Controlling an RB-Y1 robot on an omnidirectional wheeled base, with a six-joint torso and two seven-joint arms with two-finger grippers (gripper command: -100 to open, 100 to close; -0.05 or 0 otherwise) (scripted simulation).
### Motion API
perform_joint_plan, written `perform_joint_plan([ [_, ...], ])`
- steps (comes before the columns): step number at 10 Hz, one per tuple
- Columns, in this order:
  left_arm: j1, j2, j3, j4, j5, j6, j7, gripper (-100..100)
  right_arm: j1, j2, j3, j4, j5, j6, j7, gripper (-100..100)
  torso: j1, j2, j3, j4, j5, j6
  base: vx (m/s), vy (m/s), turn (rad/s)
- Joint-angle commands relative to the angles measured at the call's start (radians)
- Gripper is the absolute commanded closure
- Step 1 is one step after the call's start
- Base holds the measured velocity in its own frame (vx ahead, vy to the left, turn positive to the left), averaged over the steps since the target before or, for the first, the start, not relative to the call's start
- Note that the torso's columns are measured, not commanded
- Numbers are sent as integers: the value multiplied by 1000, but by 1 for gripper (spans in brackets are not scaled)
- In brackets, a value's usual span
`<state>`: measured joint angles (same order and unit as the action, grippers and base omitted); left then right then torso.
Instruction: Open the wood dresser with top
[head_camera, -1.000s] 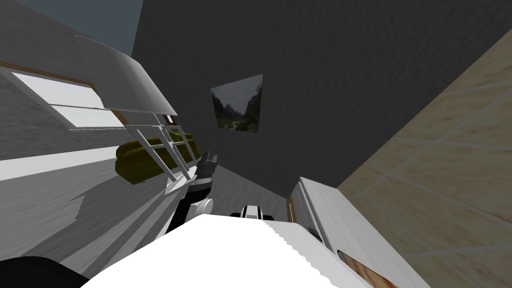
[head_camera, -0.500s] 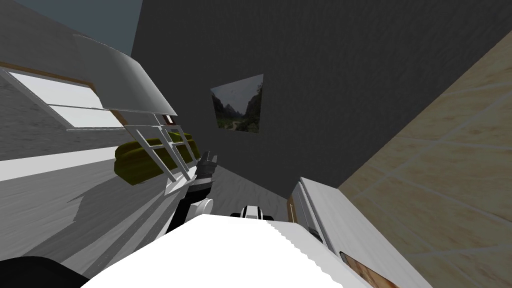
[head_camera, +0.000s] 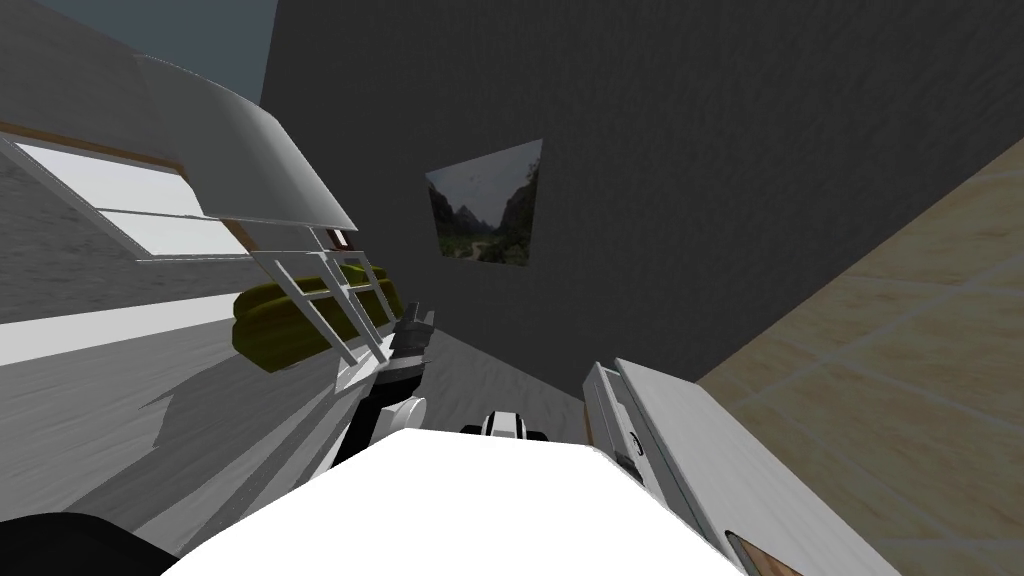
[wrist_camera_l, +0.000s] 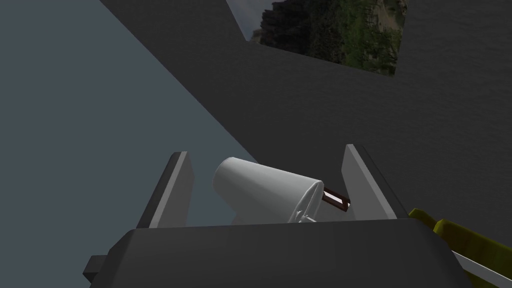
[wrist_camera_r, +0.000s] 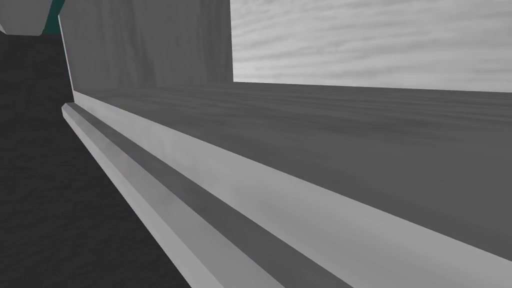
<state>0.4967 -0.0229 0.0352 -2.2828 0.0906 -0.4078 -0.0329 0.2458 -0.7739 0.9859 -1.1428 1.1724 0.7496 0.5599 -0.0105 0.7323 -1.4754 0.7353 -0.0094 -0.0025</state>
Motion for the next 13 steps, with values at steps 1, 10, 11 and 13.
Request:
perform_joint_plan([
  [1, 0, 0, 0, 0, 0, 0, 0, 0, 5, 3, 4, -17, -6, -4, 5, 100, 3, -1, 0, -1, 0, 0, 62, 200, 15],
  [10, 0, 0, 0, 0, 0, 0, 0, 0, 74, -235, 9, -241, -18, 10, -8, -100, 13, 6, -1, 3, 11, 3, 48, 69, -73],
  [11, 0, 0, 0, 0, 0, 0, 0, 0, 83, -264, 11, -269, -19, 11, -10, -100, 12, 6, -1, 3, 10, 3, 54, 61, -99],
  [13, 0, 0, 0, 0, 0, 0, 0, 0, 88, -277, 12, -284, -25, 7, -8, -100, 14, 7, -2, 4, 14, 3, 39, 40, -49],
])
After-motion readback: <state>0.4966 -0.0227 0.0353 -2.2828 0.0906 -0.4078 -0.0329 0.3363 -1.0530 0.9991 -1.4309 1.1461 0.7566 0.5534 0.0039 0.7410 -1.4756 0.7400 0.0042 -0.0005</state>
